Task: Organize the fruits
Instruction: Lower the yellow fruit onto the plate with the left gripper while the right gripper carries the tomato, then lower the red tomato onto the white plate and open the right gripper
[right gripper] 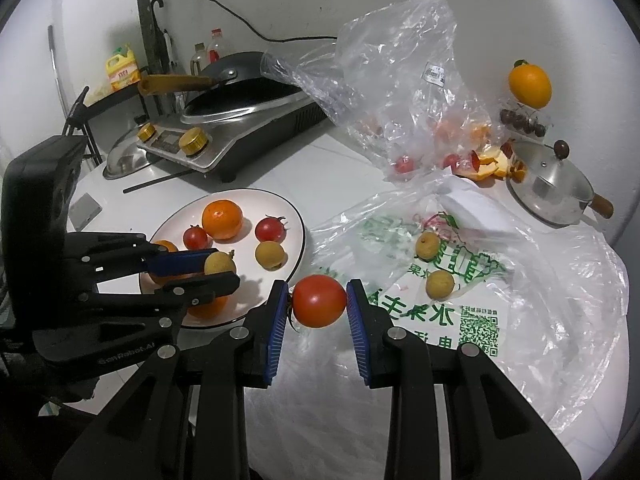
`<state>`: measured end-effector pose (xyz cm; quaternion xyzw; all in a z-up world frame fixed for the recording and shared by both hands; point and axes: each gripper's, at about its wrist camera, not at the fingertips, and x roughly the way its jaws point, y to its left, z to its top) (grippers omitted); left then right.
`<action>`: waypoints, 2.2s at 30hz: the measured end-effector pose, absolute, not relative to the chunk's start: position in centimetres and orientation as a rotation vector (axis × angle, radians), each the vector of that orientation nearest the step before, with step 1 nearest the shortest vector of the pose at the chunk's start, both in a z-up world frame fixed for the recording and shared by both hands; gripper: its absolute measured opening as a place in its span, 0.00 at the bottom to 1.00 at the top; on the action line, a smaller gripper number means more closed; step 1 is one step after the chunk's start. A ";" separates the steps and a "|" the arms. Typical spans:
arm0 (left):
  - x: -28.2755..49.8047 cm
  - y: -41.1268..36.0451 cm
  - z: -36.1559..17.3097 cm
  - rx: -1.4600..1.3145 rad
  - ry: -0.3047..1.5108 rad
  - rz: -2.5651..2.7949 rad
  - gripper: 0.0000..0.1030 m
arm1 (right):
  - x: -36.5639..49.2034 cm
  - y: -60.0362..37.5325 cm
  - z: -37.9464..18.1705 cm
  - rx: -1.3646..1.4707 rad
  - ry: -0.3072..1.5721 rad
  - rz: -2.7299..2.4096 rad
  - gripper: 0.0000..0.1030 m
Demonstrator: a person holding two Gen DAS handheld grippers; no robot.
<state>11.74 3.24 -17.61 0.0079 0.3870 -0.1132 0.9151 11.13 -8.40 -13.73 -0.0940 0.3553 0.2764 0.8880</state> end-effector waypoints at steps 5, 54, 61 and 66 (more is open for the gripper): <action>12.3 3.0 -17.7 0.014 0.802 -0.254 0.25 | 11.4 -8.4 -13.9 -0.194 0.745 0.567 0.31; 9.0 12.9 -15.3 -0.020 0.631 -0.077 0.51 | 13.4 2.6 -16.1 -0.295 0.829 0.687 0.31; 8.9 13.7 -15.7 -0.030 0.634 -0.070 0.51 | 14.1 3.5 -17.2 -0.293 0.869 0.691 0.31; 8.9 13.9 -15.9 -0.038 0.637 -0.070 0.51 | 14.1 3.6 -17.8 -0.304 0.888 0.679 0.31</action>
